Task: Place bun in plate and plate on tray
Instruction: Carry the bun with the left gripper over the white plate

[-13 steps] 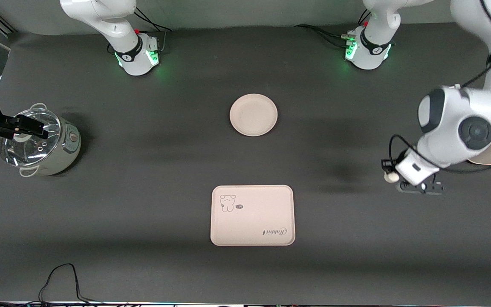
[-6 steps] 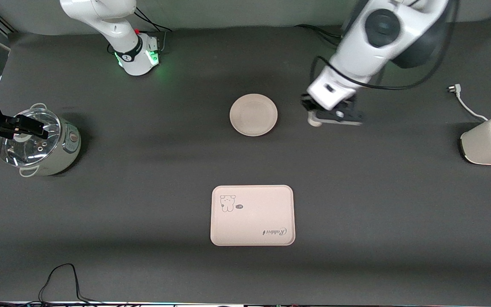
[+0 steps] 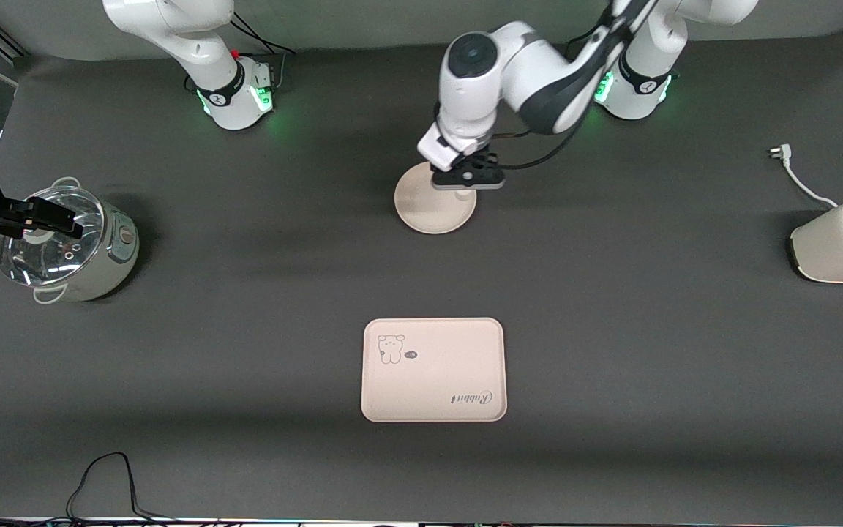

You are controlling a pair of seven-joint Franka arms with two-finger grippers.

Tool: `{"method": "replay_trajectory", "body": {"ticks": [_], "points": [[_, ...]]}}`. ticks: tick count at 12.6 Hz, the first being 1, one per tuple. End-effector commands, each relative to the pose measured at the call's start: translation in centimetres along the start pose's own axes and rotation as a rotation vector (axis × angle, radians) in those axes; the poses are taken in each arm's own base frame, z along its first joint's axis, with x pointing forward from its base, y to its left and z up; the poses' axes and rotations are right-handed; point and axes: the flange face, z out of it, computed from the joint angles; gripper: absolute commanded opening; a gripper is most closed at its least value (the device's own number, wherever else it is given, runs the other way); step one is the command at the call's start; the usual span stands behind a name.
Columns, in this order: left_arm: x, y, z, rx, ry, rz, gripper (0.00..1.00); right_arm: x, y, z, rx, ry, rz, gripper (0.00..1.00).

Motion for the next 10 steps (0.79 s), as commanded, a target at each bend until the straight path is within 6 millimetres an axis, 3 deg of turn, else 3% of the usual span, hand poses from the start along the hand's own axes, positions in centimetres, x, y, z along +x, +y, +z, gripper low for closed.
{"method": "replay_trajectory", "body": {"ticks": [1,3,5,6,7,10], "points": [[-2.2,2.6,6.1,0.039,0.014,0.003,0.00,-0.5,0.2,-0.3,-0.017,-0.002,0.000,1.00],[-2.4,2.7,8.7,0.049,0.007,-0.004,0.00,-0.5,0.2,-0.1,-0.017,-0.005,0.000,1.00],[-2.6,2.9,10.1,0.041,-0.004,-0.036,0.00,-0.5,0.2,-0.1,-0.017,-0.005,0.000,1.00],[-2.2,2.8,10.1,0.041,-0.004,-0.036,0.56,-0.5,0.2,-0.1,-0.017,-0.005,0.000,1.00],[-2.0,2.5,9.9,0.049,-0.004,-0.039,1.00,-0.5,0.2,-0.1,-0.017,-0.005,0.000,1.00],[-2.0,2.7,10.0,0.037,-0.002,-0.039,1.00,-0.6,0.2,0.1,-0.016,-0.010,0.000,1.00]]}}
